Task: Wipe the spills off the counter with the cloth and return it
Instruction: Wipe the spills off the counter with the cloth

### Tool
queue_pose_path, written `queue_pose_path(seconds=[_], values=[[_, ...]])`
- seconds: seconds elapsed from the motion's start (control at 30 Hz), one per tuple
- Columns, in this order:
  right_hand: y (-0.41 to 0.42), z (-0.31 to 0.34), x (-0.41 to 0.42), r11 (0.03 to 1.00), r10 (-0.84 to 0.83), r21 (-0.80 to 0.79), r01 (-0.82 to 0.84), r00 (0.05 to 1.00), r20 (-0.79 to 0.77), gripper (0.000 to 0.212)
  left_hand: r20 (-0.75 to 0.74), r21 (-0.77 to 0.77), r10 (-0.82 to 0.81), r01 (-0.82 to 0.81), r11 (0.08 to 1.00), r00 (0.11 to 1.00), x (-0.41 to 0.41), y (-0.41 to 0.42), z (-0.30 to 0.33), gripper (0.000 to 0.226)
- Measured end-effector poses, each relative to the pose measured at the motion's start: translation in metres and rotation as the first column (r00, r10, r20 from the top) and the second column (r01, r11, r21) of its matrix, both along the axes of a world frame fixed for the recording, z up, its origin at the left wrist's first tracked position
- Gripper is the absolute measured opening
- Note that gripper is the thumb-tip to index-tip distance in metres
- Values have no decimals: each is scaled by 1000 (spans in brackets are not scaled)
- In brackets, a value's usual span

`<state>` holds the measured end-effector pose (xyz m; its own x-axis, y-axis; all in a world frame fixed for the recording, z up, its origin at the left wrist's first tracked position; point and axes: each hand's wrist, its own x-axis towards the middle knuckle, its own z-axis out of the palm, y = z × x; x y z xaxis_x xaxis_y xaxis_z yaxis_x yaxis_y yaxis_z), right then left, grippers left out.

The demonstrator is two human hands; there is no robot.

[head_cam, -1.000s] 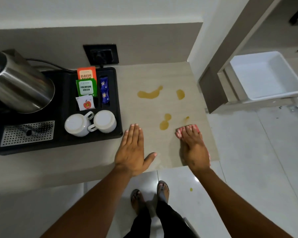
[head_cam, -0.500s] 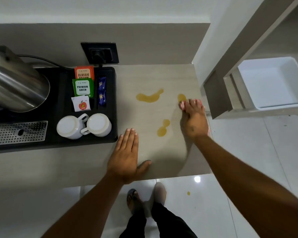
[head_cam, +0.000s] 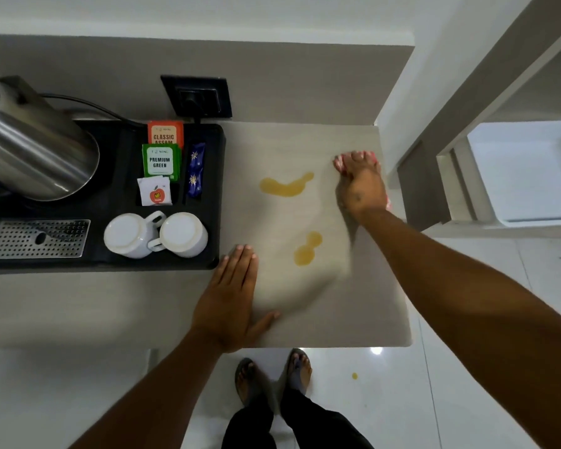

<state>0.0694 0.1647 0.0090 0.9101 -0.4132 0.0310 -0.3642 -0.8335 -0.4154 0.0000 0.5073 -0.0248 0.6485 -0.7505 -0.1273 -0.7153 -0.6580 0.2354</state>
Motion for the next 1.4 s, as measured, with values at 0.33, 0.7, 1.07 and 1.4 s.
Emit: queue_pose_path(seconds=[0.33, 0.7, 1.07, 1.4], values=[[-20, -9, -18, 975, 220, -16, -222, 972, -83, 57, 19, -17, 11, -11, 1000, 1000, 0, -1, -5, 106], [35, -14, 57, 892, 452, 4, -452, 892, -28, 53, -24, -5, 15, -15, 1000, 1000, -1, 1, -3, 106], [2, -9, 78, 978, 205, -38, -206, 978, -25, 31, -16, -67, 37, -38, 997, 999, -2, -1, -1, 106], [70, -12, 35, 706, 706, -28, -707, 707, -44, 57, 2, 2, 31, -31, 1000, 1000, -2, 0, 1, 106]])
